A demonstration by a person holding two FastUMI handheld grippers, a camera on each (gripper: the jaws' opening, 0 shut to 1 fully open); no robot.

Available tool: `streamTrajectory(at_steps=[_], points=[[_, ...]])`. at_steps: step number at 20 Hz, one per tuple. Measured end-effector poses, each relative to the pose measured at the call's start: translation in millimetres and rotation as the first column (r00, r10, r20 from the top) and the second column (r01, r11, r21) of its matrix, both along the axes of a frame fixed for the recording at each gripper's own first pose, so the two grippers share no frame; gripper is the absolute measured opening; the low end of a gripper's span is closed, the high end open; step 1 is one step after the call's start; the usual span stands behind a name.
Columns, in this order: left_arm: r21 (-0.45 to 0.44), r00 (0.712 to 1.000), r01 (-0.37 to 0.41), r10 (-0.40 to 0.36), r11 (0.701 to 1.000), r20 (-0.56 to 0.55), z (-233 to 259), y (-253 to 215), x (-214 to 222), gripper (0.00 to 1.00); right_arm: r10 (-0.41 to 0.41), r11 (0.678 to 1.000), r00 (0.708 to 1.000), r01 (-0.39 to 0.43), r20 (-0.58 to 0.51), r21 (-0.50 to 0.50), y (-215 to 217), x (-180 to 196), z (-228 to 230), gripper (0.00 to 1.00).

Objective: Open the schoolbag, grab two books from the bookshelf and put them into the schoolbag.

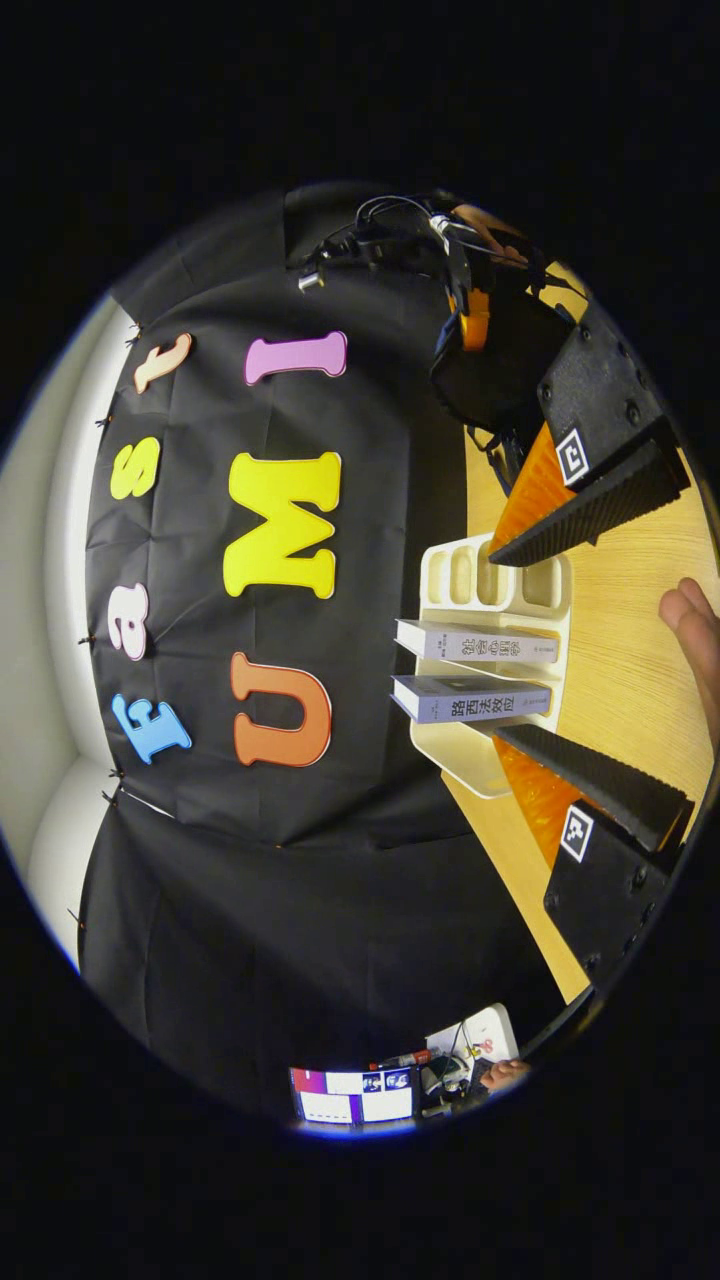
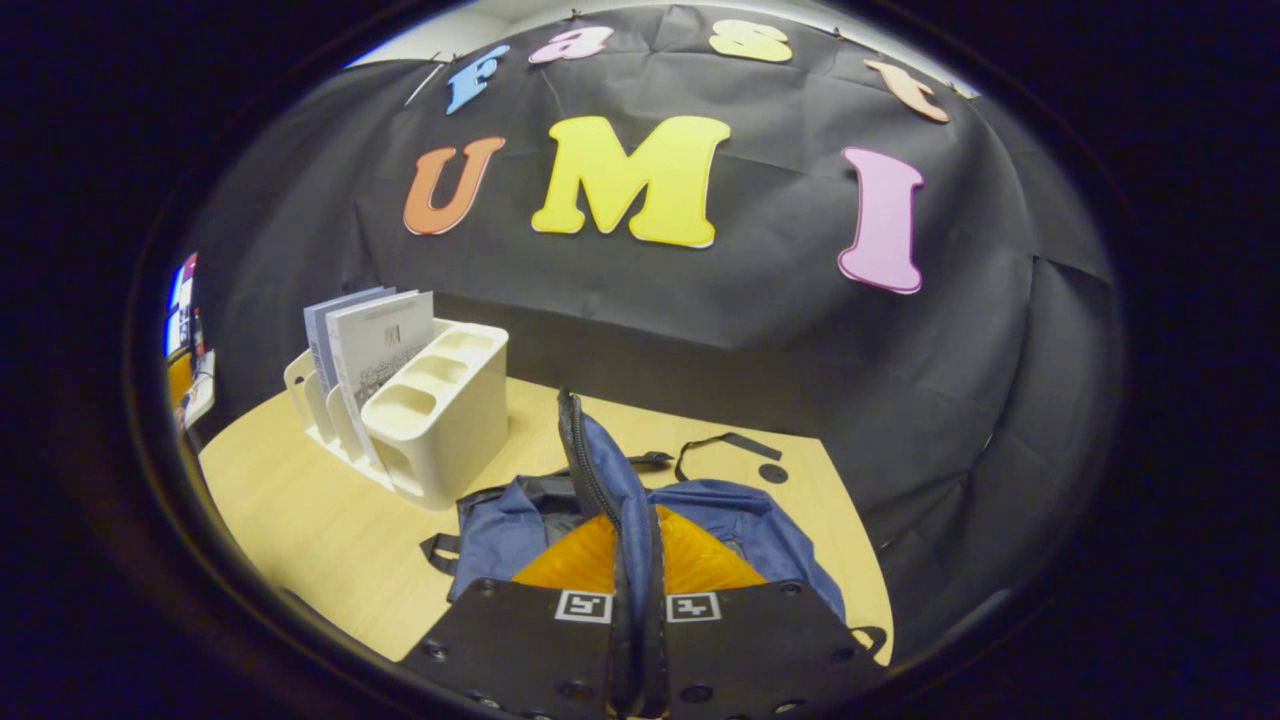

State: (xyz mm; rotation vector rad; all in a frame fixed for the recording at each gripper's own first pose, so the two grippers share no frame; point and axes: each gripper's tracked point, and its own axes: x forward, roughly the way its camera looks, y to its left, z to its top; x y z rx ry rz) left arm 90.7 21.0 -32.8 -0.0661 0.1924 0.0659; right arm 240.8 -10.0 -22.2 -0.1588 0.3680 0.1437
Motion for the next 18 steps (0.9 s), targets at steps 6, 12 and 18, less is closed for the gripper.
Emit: streamTrajectory(at_steps=[6,12,18], points=[[-0.013,0.998,0.024,-0.025,1.000,-0.061,1.3,-3.4,65.8,0.99,0.024,1.000,0.998,-0.026,0.058,0.018,-31.8,4.5,39.9,0.05],[0.032,0.986,0.002,0.003,0.999,-0.169,-12.0,3.2,140.7,0.98,0.036,0.999,0.996,-0.038,0.081,0.024,-60.5,10.1,55.6,0.05],[0.016,0.976,0.055,-0.051,0.998,-0.210,4.0,2.4,212.6,0.98,0.057,0.998,0.994,-0.060,0.093,0.028,-68.7,11.6,57.7,0.05]])
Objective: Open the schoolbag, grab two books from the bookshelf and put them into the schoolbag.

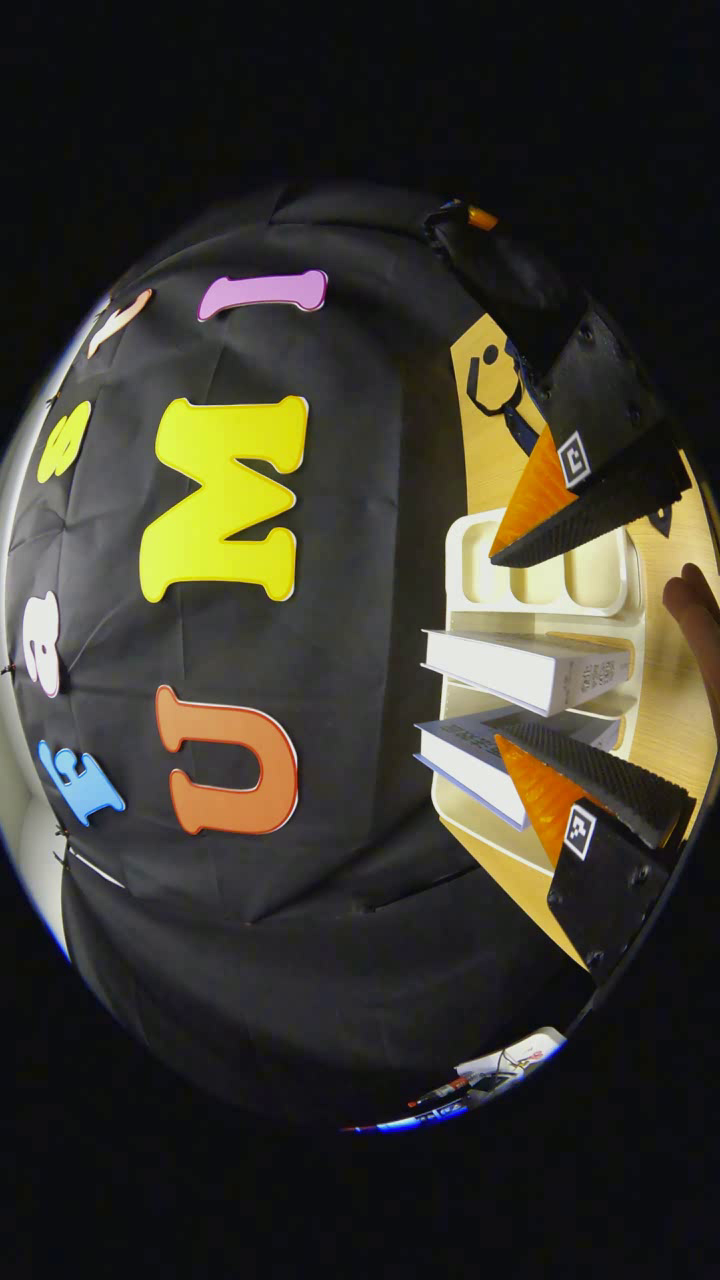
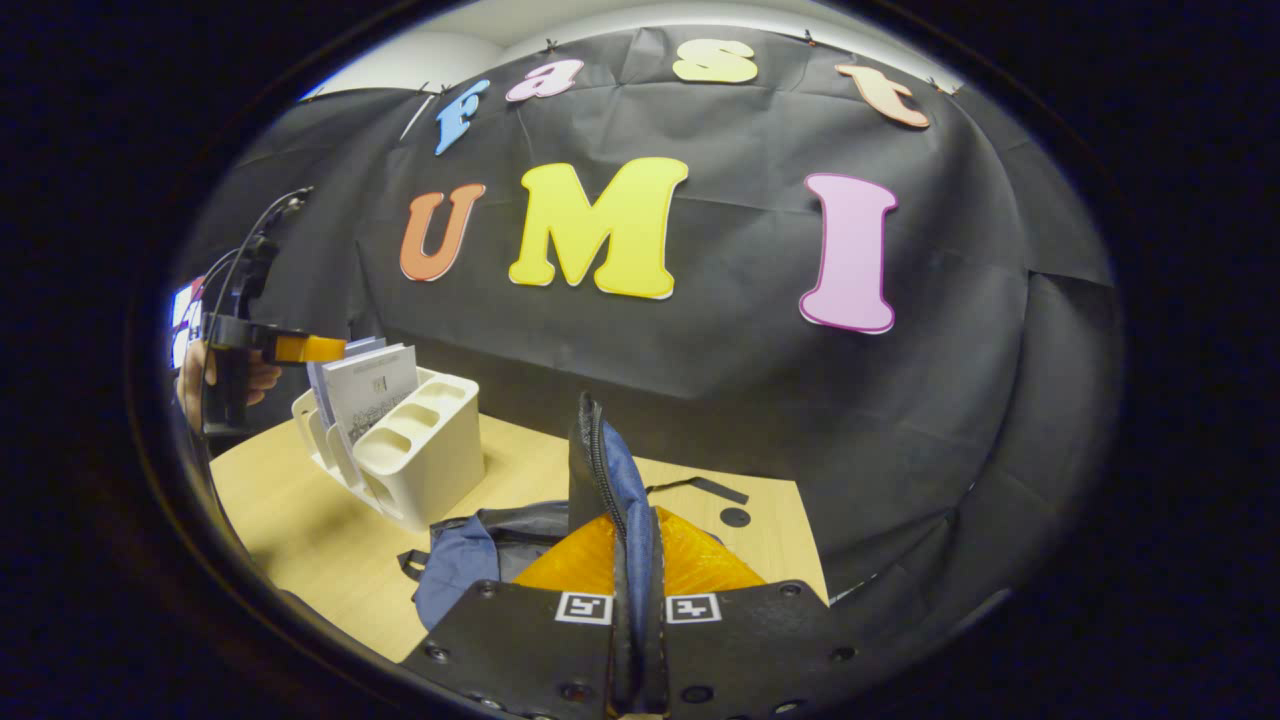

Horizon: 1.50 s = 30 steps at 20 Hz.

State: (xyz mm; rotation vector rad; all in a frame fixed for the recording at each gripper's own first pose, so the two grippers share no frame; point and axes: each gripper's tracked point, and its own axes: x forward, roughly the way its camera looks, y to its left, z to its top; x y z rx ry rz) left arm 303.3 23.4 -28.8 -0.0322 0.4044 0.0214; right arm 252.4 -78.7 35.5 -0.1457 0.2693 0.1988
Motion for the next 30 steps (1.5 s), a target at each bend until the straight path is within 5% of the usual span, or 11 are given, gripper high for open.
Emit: streamTrajectory(at_steps=[6,17,26,30], points=[[0.156,0.986,0.110,-0.089,0.982,-0.138,-6.2,0.2,43.4,0.97,0.019,1.000,1.000,-0.019,0.002,0.001,1.0,-6.2,-5.6,0.05],[0.293,0.917,0.180,-0.052,0.939,-0.395,-70.2,-3.6,54.7,0.92,0.036,0.999,0.999,-0.036,0.004,-0.006,-2.4,-14.3,-13.3,0.06],[0.224,0.803,0.255,-0.077,0.941,-0.591,-115.5,-17.5,44.6,0.63,0.038,0.999,0.999,-0.038,-0.001,-0.006,-8.8,-19.0,-24.3,0.05],[0.260,0.806,0.239,-0.043,0.936,-0.590,-112.3,-15.6,47.7,0.52,0.057,0.998,0.998,-0.057,0.004,-0.039,-3.7,-22.8,-27.6,0.05]])
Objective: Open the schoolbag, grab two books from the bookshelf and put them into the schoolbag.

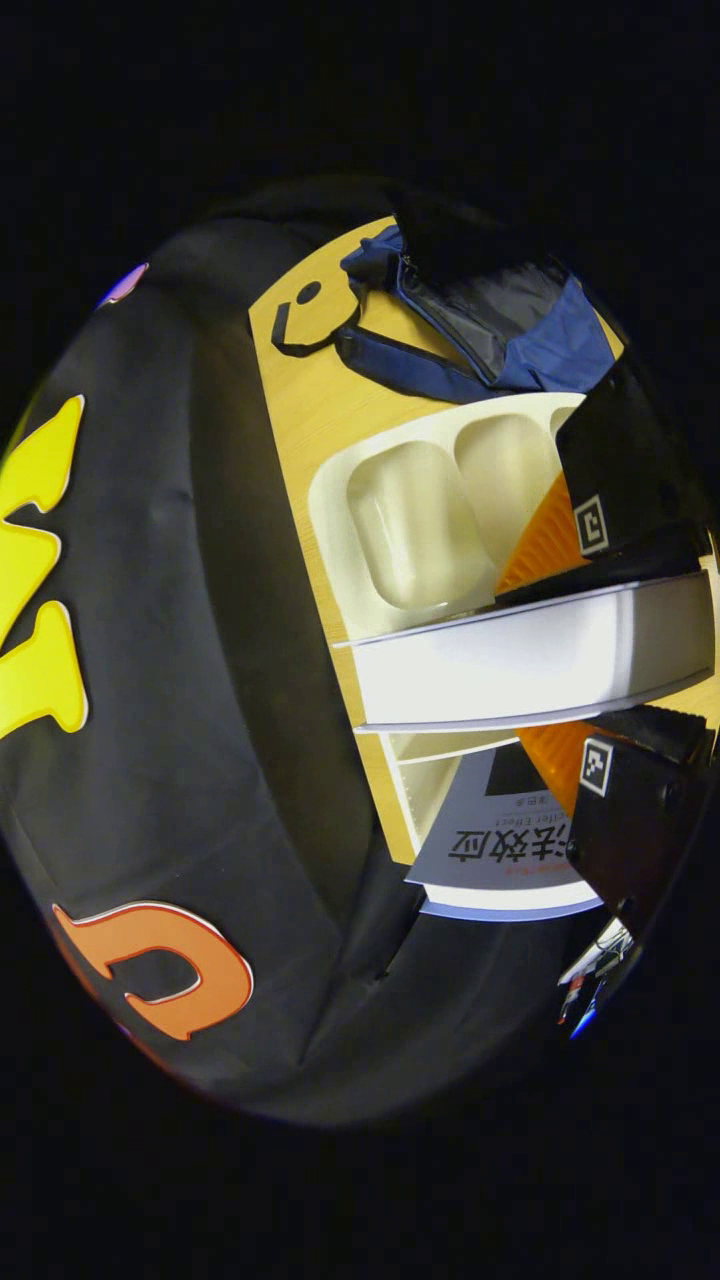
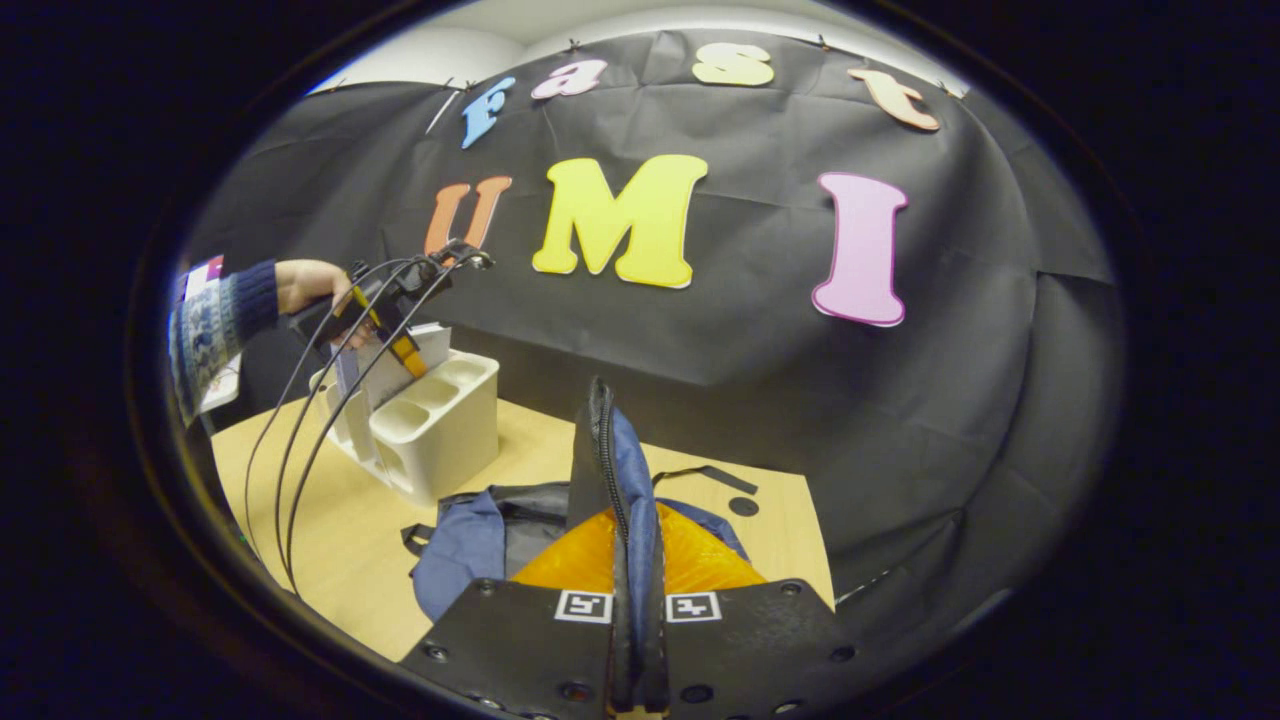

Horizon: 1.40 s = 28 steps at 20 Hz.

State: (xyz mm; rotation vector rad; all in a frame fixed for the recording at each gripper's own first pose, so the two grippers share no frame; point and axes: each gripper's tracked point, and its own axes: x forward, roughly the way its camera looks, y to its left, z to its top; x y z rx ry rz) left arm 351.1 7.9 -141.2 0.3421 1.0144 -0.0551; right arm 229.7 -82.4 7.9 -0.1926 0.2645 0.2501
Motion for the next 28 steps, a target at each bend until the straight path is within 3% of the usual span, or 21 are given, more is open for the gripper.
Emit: streamTrajectory(at_steps=[3,10,12,18,21,22,24,27,28], points=[[-0.016,0.999,-0.028,0.028,0.999,-0.017,-0.8,3.5,-11.2,0.49,0.005,1.000,1.000,-0.005,-0.002,0.016,-0.1,-1.3,-2.6,0.05],[-0.147,0.991,-0.087,0.100,0.985,0.086,40.2,4.1,-58.7,0.48,0.002,0.999,1.000,-0.002,-0.009,0.050,-1.7,1.2,-6.4,0.05],[-0.220,0.976,-0.084,0.125,0.972,0.177,61.0,1.7,-72.8,0.48,0.007,0.999,1.000,-0.007,-0.008,0.052,-1.4,2.2,-10.4,0.05],[-0.336,0.966,-0.113,0.183,0.935,0.183,62.8,4.8,-144.2,0.51,0.026,0.999,1.000,-0.026,-0.007,0.037,8.4,4.2,-19.7,0.05],[-0.418,0.959,-0.168,0.246,0.893,0.141,57.8,11.1,-170.5,0.47,0.031,0.999,0.999,-0.030,-0.017,0.043,12.4,5.3,-23.0,0.05],[-0.452,0.953,-0.193,0.276,0.871,0.125,57.9,13.0,-178.2,0.51,0.030,0.999,0.999,-0.029,-0.021,0.045,12.9,6.1,-23.0,0.05],[-0.524,0.940,-0.238,0.330,0.818,0.087,59.6,11.6,-195.8,0.47,0.025,0.998,0.999,-0.024,-0.024,0.049,11.6,5.4,-22.5,0.05],[-0.670,0.937,-0.245,0.350,0.701,0.023,62.9,-9.0,-215.1,0.51,0.019,0.998,0.999,-0.017,-0.029,0.054,13.1,6.7,-21.0,0.05],[-0.706,0.935,-0.253,0.353,0.661,-0.005,61.6,-16.3,-220.1,0.47,0.026,0.998,0.999,-0.024,-0.029,0.057,16.0,7.3,-19.5,0.07]])
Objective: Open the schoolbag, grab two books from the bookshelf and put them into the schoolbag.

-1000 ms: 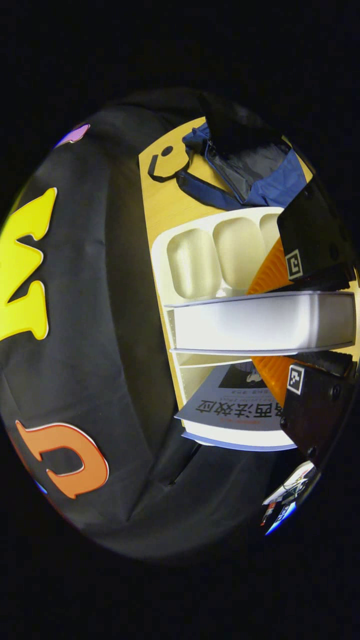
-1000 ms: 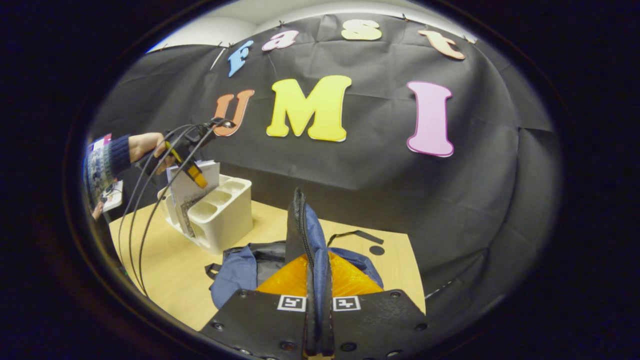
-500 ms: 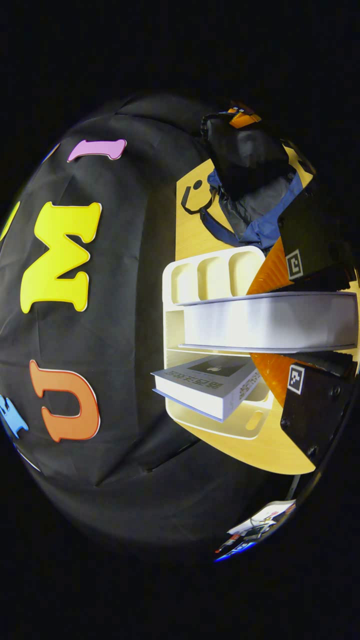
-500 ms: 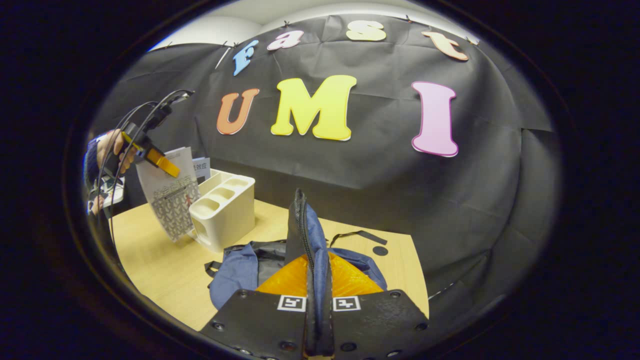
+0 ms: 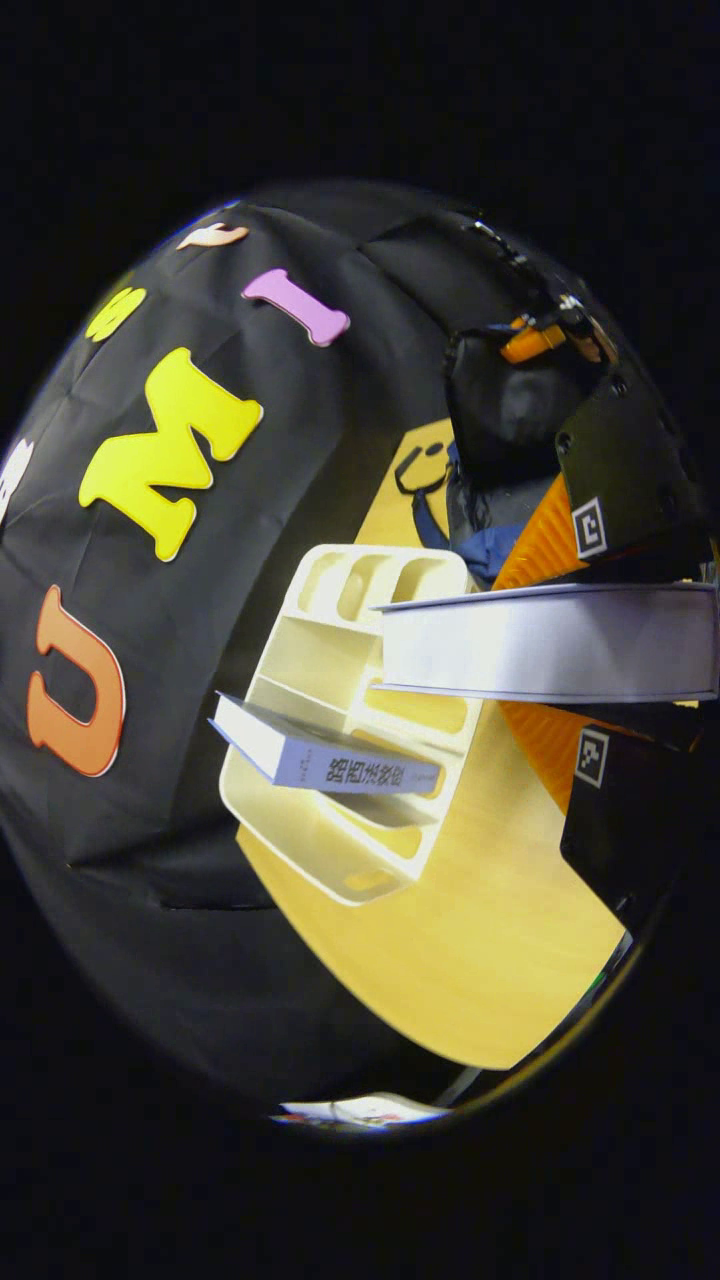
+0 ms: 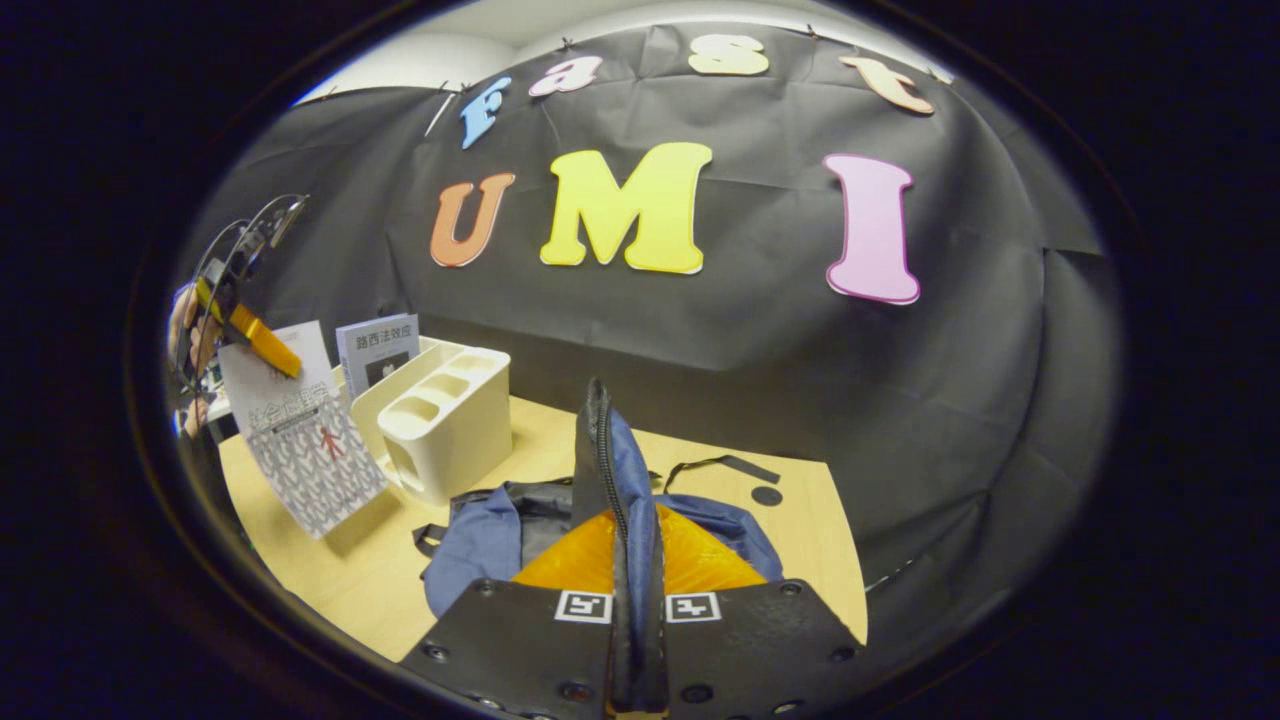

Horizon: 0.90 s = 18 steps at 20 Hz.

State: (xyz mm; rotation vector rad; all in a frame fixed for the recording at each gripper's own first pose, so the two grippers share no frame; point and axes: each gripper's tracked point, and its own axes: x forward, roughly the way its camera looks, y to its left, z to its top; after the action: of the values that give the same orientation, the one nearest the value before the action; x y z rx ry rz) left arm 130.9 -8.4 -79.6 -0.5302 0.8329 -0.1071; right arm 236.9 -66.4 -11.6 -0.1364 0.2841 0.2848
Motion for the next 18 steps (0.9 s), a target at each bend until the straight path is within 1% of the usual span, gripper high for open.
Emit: streamTrajectory(at_steps=[1,3,4,6,7,10,12,14,16,18], points=[[-0.036,1.000,-0.002,0.002,0.999,-0.007,-2.9,-5.6,-2.0,0.47,0.002,1.000,1.000,-0.002,-0.001,-0.007,3.1,0.2,-0.6,0.06],[-0.080,1.000,-0.004,0.003,0.997,-0.005,-8.3,-15.5,-5.1,0.47,-0.001,1.000,1.000,0.001,-0.001,-0.022,5.2,0.3,0.5,0.05],[-0.107,1.000,-0.007,0.007,0.994,-0.003,-9.7,-21.6,-5.9,0.52,-0.001,1.000,1.000,0.001,-0.001,-0.025,7.0,0.3,1.9,0.06],[-0.185,1.000,0.005,-0.004,0.983,0.008,-7.4,-42.7,-5.7,0.51,-0.013,0.999,1.000,0.013,0.000,-0.042,6.9,0.5,3.1,0.05],[-0.221,1.000,0.013,-0.010,0.975,0.015,-7.2,-53.6,-5.1,0.47,-0.033,0.998,0.999,0.033,-0.004,-0.050,3.3,1.5,2.0,0.05],[-0.306,0.999,0.009,0.003,0.952,0.037,-8.2,-78.6,4.0,0.48,-0.042,0.998,0.999,0.042,0.003,-0.042,2.6,1.7,10.2,0.05],[-0.354,0.999,0.001,0.015,0.935,0.044,-10.5,-95.4,11.1,0.47,-0.052,0.998,0.999,0.053,0.007,-0.024,-1.4,2.7,14.8,0.05],[-0.369,0.998,0.008,0.014,0.930,0.056,-14.2,-112.1,18.2,0.48,-0.066,0.998,0.998,0.066,0.007,-0.008,-6.8,4.4,18.2,0.05],[-0.369,0.998,-0.002,0.022,0.929,0.052,-22.9,-124.9,28.6,0.47,-0.079,0.996,0.997,0.079,0.011,0.052,-13.2,5.7,24.4,0.05],[-0.395,0.998,-0.001,0.023,0.919,0.051,-26.7,-146.9,37.2,0.47,-0.076,0.989,0.997,0.074,0.009,0.126,-15.0,6.3,29.4,0.05]])
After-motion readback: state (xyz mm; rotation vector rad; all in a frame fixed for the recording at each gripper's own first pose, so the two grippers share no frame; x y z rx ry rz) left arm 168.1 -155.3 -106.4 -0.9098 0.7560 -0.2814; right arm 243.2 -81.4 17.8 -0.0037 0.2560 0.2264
